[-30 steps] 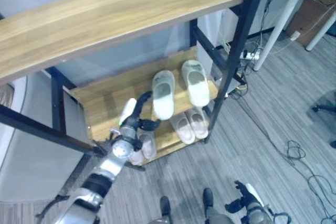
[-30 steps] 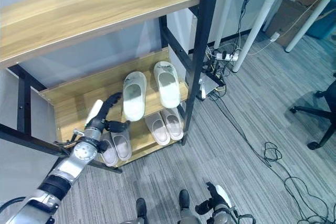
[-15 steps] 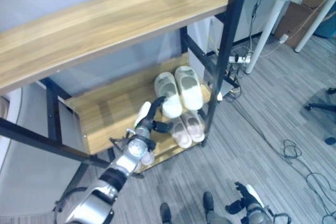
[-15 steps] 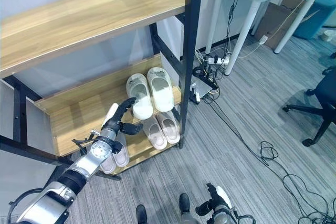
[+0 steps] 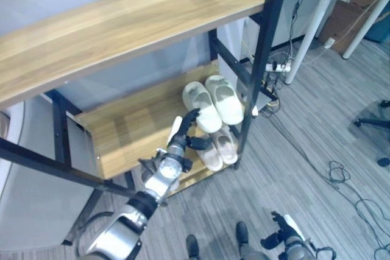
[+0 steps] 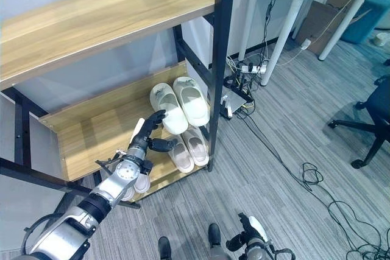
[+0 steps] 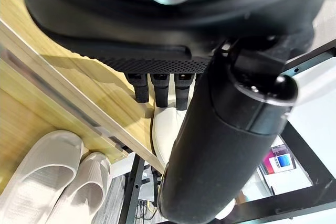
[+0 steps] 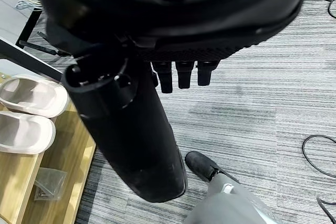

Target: Arrange the slippers neatly on the shoe rack.

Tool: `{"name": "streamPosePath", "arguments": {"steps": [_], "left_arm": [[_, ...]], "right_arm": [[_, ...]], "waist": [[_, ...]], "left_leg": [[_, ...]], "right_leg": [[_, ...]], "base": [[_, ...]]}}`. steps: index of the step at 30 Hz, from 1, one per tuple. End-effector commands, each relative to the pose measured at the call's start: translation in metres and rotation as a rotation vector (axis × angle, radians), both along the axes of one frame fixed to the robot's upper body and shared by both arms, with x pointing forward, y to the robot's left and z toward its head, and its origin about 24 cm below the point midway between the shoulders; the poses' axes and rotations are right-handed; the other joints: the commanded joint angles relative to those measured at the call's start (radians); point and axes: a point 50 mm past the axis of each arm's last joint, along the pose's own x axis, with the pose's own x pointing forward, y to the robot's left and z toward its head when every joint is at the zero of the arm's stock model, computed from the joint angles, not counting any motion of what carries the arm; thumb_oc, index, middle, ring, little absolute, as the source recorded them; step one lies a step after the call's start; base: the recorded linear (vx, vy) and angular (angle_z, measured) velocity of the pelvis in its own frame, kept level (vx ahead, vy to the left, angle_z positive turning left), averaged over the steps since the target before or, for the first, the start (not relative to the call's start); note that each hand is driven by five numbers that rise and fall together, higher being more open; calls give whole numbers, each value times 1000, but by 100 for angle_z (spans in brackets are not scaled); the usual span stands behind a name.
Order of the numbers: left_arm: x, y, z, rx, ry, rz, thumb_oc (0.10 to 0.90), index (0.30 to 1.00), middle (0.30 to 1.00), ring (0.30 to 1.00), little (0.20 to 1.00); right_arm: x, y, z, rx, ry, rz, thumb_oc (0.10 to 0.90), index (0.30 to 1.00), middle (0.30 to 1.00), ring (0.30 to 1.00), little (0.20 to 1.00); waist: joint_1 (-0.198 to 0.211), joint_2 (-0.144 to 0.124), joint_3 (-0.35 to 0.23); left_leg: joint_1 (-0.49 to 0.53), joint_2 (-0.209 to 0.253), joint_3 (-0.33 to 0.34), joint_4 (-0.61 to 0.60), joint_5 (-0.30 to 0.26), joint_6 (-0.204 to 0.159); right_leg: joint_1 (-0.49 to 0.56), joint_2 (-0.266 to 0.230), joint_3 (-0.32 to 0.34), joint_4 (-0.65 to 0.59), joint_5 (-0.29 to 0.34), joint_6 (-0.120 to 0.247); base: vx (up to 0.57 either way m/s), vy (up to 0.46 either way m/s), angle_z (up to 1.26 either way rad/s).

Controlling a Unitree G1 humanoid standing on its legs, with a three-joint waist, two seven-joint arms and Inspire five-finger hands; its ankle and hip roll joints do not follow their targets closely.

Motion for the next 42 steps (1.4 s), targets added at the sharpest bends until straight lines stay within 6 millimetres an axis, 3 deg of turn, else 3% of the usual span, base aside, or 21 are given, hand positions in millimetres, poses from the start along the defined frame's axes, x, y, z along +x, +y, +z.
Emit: {"name": "streamPosePath", "arguments": {"steps": [1, 10, 21, 27, 31, 33, 38, 39, 42], "left_arm": [[27, -32, 74, -122, -244, -117, 800, 900, 900, 900, 900], [11, -11, 72, -135, -265, -132, 800, 900, 900, 900, 900], [-1, 3, 92, -86, -395, -150, 800, 900, 900, 900, 900], [-18, 30, 98, 98, -488, -146, 800, 900, 900, 900, 900], [-37, 49, 96, 72, -490, -148, 800, 900, 900, 900, 900], [-56, 61, 89, 55, -449, -179, 800, 900, 900, 900, 900], [-74, 72, 74, -19, -353, -205, 800, 900, 900, 900, 900], [-87, 77, 60, -19, -279, -226, 800, 900, 900, 900, 900], [-102, 86, 41, -81, -177, -206, 800, 900, 900, 900, 900]], "right_arm": [[10, -9, 7, -21, -64, -33, 800, 900, 900, 900, 900], [13, -3, 6, 8, -57, -54, 800, 900, 900, 900, 900], [5, 0, 0, 26, -15, -54, 800, 900, 900, 900, 900], [-11, -3, -7, 44, 42, -106, 800, 900, 900, 900, 900], [-20, -3, -12, 46, 88, -116, 800, 900, 900, 900, 900], [-22, 1, -14, 54, 106, -111, 800, 900, 900, 900, 900], [-21, 4, -15, 62, 114, -103, 800, 900, 900, 900, 900], [-25, 3, -16, 61, 121, -110, 800, 900, 900, 900, 900], [-35, 0, -19, 67, 139, -155, 800, 900, 900, 900, 900]], "waist": [[-12, 11, -18], [17, 5, -23], [31, -9, -34], [49, -26, -53], [67, -41, -71], [85, -50, -82], [105, -59, -89], [118, -66, -96], [127, -76, -104]], "left_leg": [[23, 5, -67, -6, -58, -9], [39, -2, -83, -6, -61, -7], [55, -7, -93, -6, -68, -7], [83, -12, -96, -6, -75, -7], [105, -13, -103, -6, -76, -9], [121, -13, -107, -6, -79, -7], [140, -14, -113, -6, -81, -2], [154, -15, -117, -6, -89, 2], [170, -17, -122, -6, -93, 6]], "right_leg": [[24, 10, -33, 41, -119, 44], [51, 5, -52, 38, -125, 44], [75, 0, -62, 34, -125, 46], [108, -1, -72, 35, -127, 52], [135, 0, -89, 38, -131, 51], [153, 2, -99, 40, -134, 52], [175, 2, -105, 42, -135, 54], [188, 3, -110, 41, -136, 57], [206, 3, -113, 40, -140, 59]], "base": [[0, 0, 0], [4, 5, 3], [2, 2, 2], [-14, 4, 1], [-7, 2, 6], [-40, 14, 19], [-9, 5, 1], [0, 0, 0], [-1, 29, 5]]}}
